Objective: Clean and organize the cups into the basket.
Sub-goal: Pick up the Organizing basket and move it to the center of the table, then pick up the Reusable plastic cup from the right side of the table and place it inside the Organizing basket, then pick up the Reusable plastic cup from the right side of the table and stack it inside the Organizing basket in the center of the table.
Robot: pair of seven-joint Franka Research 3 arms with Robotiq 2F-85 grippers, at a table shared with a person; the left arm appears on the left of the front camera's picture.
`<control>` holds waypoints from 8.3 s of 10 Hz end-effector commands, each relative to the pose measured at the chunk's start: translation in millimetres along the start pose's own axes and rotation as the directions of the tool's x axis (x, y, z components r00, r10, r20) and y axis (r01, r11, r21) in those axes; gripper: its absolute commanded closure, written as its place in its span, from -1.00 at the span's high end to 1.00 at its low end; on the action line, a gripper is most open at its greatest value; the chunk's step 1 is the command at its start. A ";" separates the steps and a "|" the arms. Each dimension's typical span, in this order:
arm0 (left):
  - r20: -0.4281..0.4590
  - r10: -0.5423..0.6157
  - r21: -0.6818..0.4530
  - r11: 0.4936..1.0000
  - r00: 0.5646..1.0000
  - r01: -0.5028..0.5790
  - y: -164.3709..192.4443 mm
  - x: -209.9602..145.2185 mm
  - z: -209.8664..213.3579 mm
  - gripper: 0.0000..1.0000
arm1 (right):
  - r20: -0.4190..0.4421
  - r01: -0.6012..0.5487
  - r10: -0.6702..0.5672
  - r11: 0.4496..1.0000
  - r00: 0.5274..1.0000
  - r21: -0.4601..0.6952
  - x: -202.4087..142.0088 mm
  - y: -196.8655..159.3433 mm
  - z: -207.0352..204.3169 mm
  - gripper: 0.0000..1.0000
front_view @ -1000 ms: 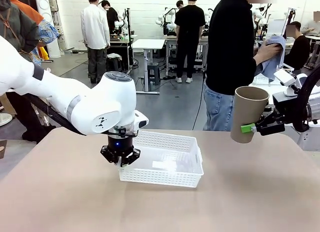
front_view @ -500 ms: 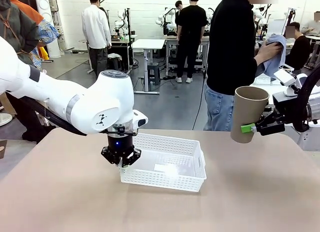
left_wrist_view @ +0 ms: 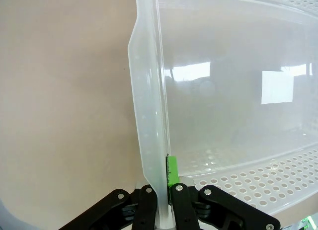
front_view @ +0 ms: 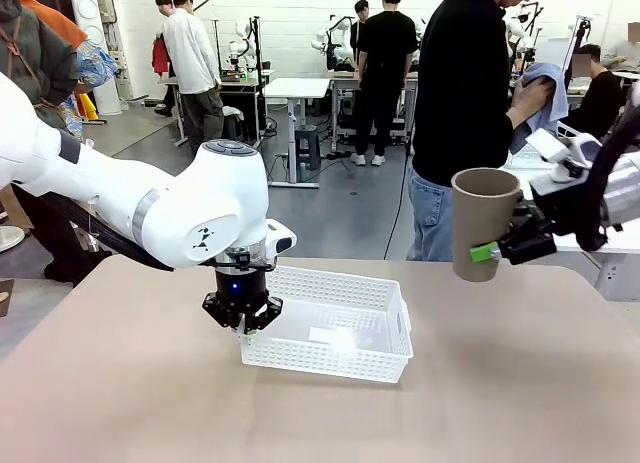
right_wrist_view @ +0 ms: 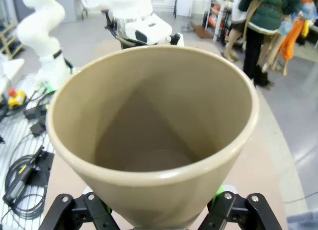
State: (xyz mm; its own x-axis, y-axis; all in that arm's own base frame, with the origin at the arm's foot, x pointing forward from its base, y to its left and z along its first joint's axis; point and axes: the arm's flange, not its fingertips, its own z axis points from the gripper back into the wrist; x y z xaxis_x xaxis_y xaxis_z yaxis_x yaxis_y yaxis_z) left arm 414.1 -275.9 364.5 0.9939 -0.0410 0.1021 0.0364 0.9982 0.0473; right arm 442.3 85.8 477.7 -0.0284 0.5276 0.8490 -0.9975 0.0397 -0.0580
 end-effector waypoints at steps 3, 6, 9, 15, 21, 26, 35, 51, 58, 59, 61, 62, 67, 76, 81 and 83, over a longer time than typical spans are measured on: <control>0.009 0.003 0.004 1.000 1.000 -0.003 -2.1 0.4 1.2 -1.00 | -0.489 0.122 -0.082 0.991 0.868 0.050 103.6 -31.9 -74.7 0.65; 0.009 0.003 0.004 1.000 1.000 -0.003 -2.1 0.4 1.2 -1.00 | -0.779 0.227 -0.094 0.972 0.621 0.064 101.1 -40.6 -137.9 0.65; 0.009 0.003 0.004 1.000 1.000 -0.003 -2.1 0.4 1.2 -1.00 | -0.809 0.174 0.032 0.971 0.587 0.165 64.2 -32.1 -182.3 0.65; 0.009 0.003 0.004 1.000 1.000 -0.003 -2.1 0.4 1.2 -1.00 | -0.811 0.187 0.012 0.971 0.585 0.149 53.8 -26.4 -191.8 0.65; 0.009 0.003 0.004 1.000 1.000 -0.003 -2.1 0.4 1.2 -1.00 | -0.819 0.100 0.095 0.978 0.566 0.183 76.3 -20.6 -223.8 0.65; 0.009 0.003 0.004 1.000 1.000 -0.003 -2.1 0.4 1.2 -1.00 | -0.842 0.131 0.159 0.956 0.515 0.261 72.0 -43.7 -282.8 0.65; 0.009 0.003 0.004 1.000 1.000 -0.003 -2.1 0.4 1.2 -1.00 | -0.825 0.215 0.300 0.871 0.479 0.442 36.6 -55.7 -323.6 0.65; 0.009 0.003 0.004 1.000 1.000 -0.003 -2.1 0.4 1.2 -1.00 | -0.764 -0.007 0.151 0.982 0.628 0.189 42.4 -16.4 -182.9 1.00; 0.009 0.003 0.004 1.000 1.000 -0.003 -2.1 0.4 1.2 -1.00 | -0.206 -0.346 0.336 0.938 0.919 -0.013 -20.1 69.2 -9.1 1.00; 0.009 0.003 0.004 1.000 1.000 -0.003 -2.1 0.4 1.2 -1.00 | -0.155 -0.338 0.331 0.941 0.931 -0.022 -36.9 77.0 7.2 1.00; 0.009 0.003 0.004 1.000 1.000 -0.003 -2.1 0.4 1.2 -1.00 | -0.046 -0.279 0.276 0.957 0.960 -0.082 -74.2 94.0 34.5 1.00; 0.009 0.003 0.004 1.000 1.000 -0.003 -2.1 0.4 1.2 -1.00 | 0.015 -0.227 0.229 0.969 0.973 -0.103 -94.3 100.7 45.6 1.00; 0.009 0.003 0.004 1.000 1.000 -0.003 -2.1 0.4 1.2 -1.00 | 0.294 -0.148 0.195 0.974 0.936 -0.174 -196.9 139.1 85.5 1.00; 0.009 0.003 0.004 1.000 1.000 -0.003 -2.1 0.4 1.2 -1.00 | 0.272 -0.120 0.161 0.980 0.949 -0.161 -202.5 110.9 113.2 1.00; 0.009 0.003 0.004 1.000 1.000 -0.003 -2.1 0.4 1.2 -1.00 | 0.272 -0.120 0.161 0.980 0.949 -0.161 -202.5 110.9 113.2 1.00; 0.009 0.003 0.004 1.000 1.000 -0.003 -2.1 0.4 1.2 -1.00 | 0.272 -0.120 0.161 0.980 0.949 -0.161 -202.5 110.9 113.2 1.00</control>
State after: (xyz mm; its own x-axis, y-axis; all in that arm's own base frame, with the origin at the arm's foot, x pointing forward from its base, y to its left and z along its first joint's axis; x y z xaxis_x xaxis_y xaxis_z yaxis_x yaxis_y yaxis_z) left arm 414.8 -275.9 364.6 0.9940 -0.0403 0.1019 0.0357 0.9983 0.0460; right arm 329.1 -113.6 360.9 -0.1951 0.2639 0.9446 -0.9659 0.1153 -0.2318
